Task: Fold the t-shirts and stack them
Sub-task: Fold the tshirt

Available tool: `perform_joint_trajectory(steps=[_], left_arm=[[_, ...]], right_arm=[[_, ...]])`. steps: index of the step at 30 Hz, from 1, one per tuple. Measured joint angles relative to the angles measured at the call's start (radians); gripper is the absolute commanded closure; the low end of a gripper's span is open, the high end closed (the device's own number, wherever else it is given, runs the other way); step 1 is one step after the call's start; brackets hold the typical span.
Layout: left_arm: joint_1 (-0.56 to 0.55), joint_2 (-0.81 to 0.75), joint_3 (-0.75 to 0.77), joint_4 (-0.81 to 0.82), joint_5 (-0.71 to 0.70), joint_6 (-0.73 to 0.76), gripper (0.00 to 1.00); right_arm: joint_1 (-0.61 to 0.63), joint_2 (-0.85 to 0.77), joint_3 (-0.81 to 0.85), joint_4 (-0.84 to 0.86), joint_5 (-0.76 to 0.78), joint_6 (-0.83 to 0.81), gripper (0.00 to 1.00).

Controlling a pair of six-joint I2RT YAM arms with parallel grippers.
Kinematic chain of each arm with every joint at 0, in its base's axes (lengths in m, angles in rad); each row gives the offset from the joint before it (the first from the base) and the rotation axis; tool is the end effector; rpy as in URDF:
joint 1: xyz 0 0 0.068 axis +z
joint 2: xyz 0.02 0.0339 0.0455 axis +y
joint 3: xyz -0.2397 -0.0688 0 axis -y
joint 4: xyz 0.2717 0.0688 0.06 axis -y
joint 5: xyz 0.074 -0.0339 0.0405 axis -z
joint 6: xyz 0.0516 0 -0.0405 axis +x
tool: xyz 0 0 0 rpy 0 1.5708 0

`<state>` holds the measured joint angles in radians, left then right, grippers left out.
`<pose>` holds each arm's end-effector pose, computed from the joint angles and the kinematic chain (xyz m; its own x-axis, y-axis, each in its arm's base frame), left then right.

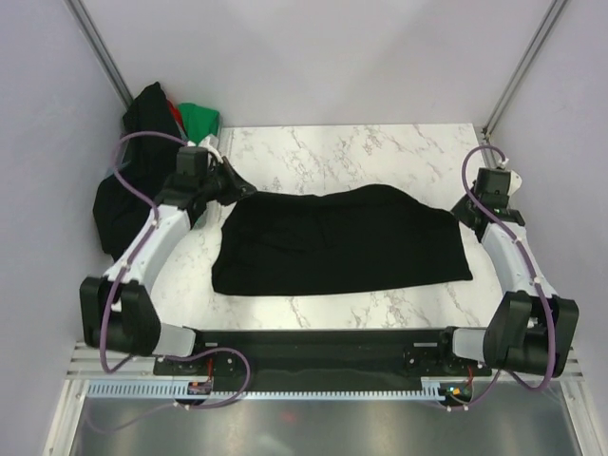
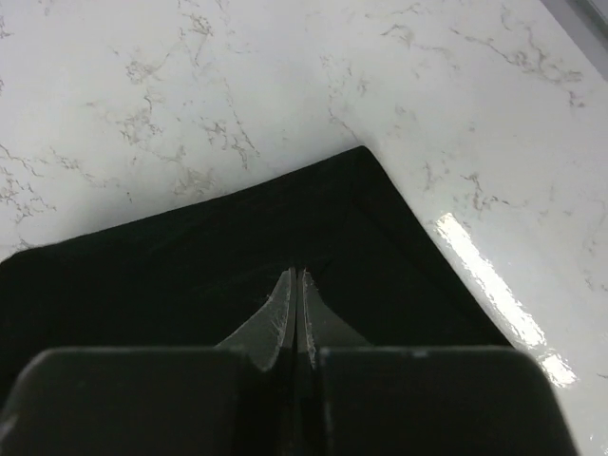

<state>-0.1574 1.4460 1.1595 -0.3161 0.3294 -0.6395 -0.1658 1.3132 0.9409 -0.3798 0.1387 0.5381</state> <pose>0.3618 -0.0743 0.2625 -0.6948 -0.4615 -0.5516 -0.0039 0.7694 -0.6388 0.3196 -0.0607 0.2169 -0.4438 0.5889 -0.6755 0.5712 0.7667 0.2932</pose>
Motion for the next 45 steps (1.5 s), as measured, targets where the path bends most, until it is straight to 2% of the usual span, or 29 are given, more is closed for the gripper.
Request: perform_joint_trajectory(steps=[7, 10, 11, 12, 13, 14, 16, 17, 21, 24, 28, 35, 40, 42, 45], left_arm=[[-0.002, -0.409, -0.318, 0.003, -0.04, -0.01, 0.97], [-0.005, -0.566, -0.465, -0.01, -0.066, -0.052, 0.79], [-0.006, -0.607, -0.506, -0.024, -0.075, -0.069, 0.65], [-0.007, -0.665, -0.562, -0.061, -0.093, -0.097, 0.57], [-0.008, -0.7, -0.599, -0.085, -0.095, -0.116, 0.5], [-0.008, -0.748, -0.645, -0.11, -0.101, -0.146, 0.39], [-0.008, -0.834, -0.726, -0.162, -0.109, -0.199, 0.32], [-0.009, -0.871, -0.755, -0.192, -0.114, -0.222, 0.27], [-0.017, -0.929, -0.76, -0.263, -0.152, -0.265, 0.26], [-0.021, -0.858, -0.713, -0.251, -0.179, -0.269, 0.28], [-0.066, -0.626, -0.651, -0.166, -0.222, -0.269, 0.3], [-0.183, -0.114, -0.482, -0.029, -0.277, -0.267, 0.32], [-0.187, 0.177, -0.273, 0.019, -0.282, -0.256, 0.35], [-0.189, 0.279, -0.163, 0.012, -0.298, -0.258, 0.35], [-0.197, 0.447, 0.057, -0.024, -0.316, -0.26, 0.34]], right_arm=[[-0.067, -0.099, -0.121, -0.003, -0.03, 0.007, 1.0], [-0.137, -0.091, -0.167, -0.003, -0.056, 0.008, 1.0], [-0.154, -0.084, -0.174, -0.004, -0.063, 0.008, 0.98], [-0.175, -0.072, -0.177, -0.004, -0.071, 0.008, 0.81], [-0.191, -0.057, -0.177, -0.003, -0.083, 0.013, 0.58], [-0.203, -0.042, -0.177, 0.001, -0.1, 0.018, 0.29], [-0.211, -0.023, -0.177, 0.0, -0.133, 0.016, 0.15], [-0.21, -0.022, -0.177, -0.002, -0.145, 0.016, 0.13], [-0.156, -0.085, -0.176, 0.0, -0.167, 0.018, 0.11], [-0.034, -0.117, -0.152, 0.009, -0.168, 0.019, 0.12], [0.132, -0.047, -0.126, 0.066, -0.189, 0.021, 0.12], [0.219, 0.158, -0.178, 0.122, -0.204, 0.034, 0.14], [0.27, 0.154, -0.235, 0.21, -0.222, 0.083, 0.14], [0.311, 0.108, -0.312, 0.306, -0.256, 0.156, 0.13], [0.471, 0.008, -0.441, 0.423, -0.266, 0.327, 0.11]])
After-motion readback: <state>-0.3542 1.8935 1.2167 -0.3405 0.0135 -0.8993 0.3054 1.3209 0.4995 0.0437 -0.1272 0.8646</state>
